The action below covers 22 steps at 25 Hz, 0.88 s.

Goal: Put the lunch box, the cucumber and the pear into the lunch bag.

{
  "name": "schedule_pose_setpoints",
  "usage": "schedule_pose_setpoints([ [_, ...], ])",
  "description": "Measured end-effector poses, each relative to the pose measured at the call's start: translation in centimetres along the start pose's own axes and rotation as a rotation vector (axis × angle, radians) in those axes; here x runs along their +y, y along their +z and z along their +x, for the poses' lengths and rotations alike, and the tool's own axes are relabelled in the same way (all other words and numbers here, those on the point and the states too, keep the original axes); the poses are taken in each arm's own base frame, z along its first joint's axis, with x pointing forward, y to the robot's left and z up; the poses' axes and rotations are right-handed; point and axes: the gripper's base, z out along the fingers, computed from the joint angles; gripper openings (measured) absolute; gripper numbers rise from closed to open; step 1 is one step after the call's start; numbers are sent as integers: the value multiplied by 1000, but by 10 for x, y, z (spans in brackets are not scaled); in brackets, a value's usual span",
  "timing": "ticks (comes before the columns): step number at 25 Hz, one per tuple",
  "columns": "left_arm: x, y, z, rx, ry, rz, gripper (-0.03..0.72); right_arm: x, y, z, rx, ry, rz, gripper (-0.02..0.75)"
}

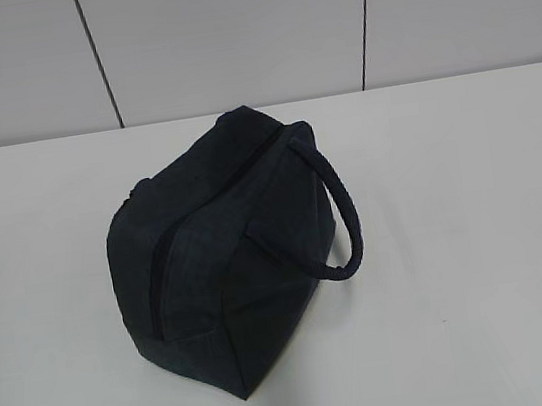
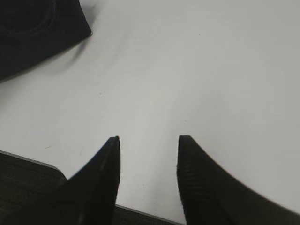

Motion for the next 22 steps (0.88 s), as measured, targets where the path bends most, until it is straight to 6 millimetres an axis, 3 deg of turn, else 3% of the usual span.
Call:
schedule_pose_setpoints([
  [22, -1, 0, 0, 1, -16, -26, 239, 1, -1, 0, 4, 34, 56, 318],
])
